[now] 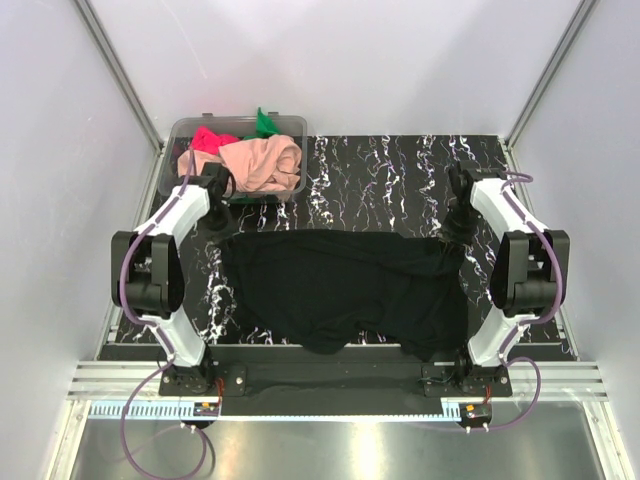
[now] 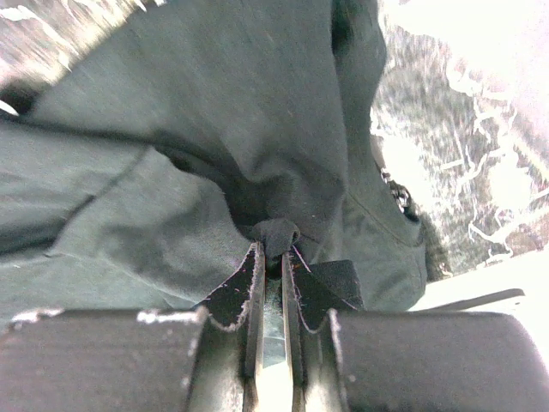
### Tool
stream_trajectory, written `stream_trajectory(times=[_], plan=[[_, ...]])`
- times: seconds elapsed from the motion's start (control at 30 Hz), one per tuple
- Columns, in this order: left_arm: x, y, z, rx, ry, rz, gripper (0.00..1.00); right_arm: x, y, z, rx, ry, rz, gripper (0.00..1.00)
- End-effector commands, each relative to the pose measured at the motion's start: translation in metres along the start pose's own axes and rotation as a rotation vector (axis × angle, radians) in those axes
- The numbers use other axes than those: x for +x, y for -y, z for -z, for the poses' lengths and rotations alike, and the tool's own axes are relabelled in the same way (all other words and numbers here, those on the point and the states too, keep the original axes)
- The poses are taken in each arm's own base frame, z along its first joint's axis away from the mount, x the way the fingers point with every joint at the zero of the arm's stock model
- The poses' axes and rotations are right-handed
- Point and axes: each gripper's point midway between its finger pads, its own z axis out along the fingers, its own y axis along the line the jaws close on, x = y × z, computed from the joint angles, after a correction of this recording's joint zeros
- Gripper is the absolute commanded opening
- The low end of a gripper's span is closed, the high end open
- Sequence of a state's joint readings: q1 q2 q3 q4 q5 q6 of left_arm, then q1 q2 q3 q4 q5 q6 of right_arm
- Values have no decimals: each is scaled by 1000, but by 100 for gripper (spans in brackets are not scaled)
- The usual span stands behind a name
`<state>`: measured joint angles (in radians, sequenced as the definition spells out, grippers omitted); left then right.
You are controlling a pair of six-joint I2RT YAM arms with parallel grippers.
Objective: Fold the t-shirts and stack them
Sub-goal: Fold the tshirt
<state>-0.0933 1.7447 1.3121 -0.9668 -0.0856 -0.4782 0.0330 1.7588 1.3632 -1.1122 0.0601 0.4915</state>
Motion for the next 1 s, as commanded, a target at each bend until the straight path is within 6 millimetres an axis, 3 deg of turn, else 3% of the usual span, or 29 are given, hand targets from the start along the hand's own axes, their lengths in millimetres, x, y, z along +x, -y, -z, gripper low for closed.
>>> stream_trajectory(times=[0.0,0.1,0.27,0.4,0.67,0.97], plan=[[-36,3,15,5,112,54,0,-30,-6,13,-22,84,-28,0],[-46,-2,19,-3,133,82,0,-41,-4,16,-13,109,-36,0],[-52,-16,27,-23,166,123,0,-60,16,15,4,117,-91,0],[-48,-27,20,-40,145,146,0,-62,18,7,12,107,-92,0],[-53,-18,11,-15,111,140,0,-59,13,-11,12,48,-76,0],[-33,-27,-7,-53,61,134,0,-52,25,-20,71,35,-70,0]])
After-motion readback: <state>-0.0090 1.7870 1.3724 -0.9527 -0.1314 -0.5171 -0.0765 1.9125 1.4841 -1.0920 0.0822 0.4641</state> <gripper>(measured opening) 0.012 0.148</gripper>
